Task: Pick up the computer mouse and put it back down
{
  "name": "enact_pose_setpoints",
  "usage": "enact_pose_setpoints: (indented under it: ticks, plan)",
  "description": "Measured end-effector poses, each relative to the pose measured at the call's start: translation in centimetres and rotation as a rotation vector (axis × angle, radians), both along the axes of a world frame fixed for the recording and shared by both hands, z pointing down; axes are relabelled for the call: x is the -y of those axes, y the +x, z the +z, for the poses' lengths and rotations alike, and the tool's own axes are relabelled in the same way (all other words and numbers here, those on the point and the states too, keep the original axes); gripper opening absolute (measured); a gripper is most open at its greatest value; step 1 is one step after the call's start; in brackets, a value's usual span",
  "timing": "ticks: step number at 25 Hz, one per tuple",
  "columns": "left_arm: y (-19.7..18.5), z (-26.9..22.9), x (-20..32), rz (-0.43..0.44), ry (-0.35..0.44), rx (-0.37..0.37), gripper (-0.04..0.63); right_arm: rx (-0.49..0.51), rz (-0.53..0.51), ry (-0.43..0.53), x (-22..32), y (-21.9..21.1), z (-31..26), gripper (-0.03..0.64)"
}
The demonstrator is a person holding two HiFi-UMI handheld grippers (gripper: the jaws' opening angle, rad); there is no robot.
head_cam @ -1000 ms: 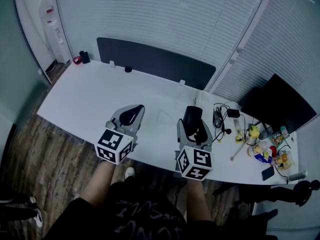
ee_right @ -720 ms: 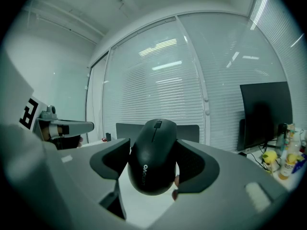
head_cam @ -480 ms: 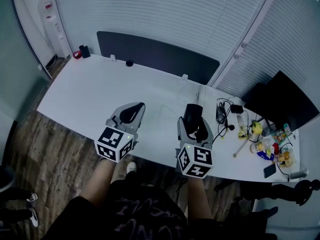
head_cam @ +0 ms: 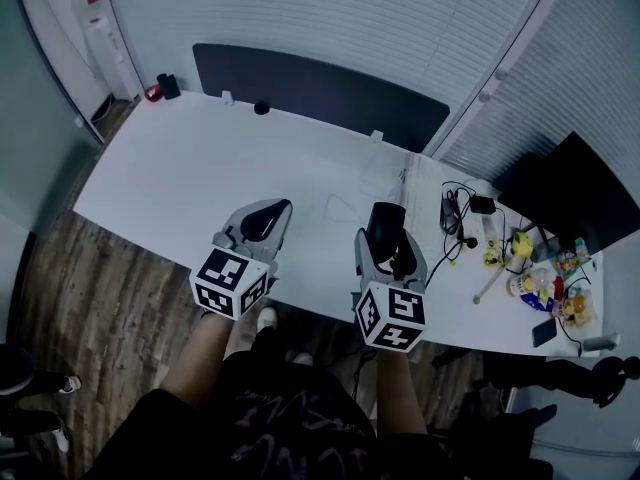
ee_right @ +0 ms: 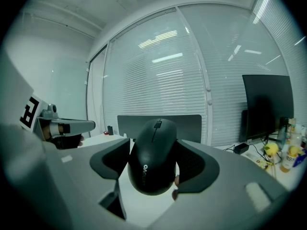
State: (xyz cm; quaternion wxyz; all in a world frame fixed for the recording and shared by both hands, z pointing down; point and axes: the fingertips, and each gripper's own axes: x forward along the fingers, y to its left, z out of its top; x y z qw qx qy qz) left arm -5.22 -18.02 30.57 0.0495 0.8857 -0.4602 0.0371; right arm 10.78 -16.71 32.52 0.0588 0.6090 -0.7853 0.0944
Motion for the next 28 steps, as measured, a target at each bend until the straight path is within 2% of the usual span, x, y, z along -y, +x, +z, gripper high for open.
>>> enact_pose_setpoints:
  ticks: [11, 28]
  plan:
    - [-0.7, 2.5, 0.6, -0.006, -0.06, -0.001, 0.002, 0.005, -0.004, -0.063, 0.5, -0.7, 2.5, 0.31]
    - [-1.5, 8.6, 0.6, -0.025, -0.192, 0.014, 0.002, 0.023, -0.021, -0.19, 0.6, -1.9, 8.5, 0.31]
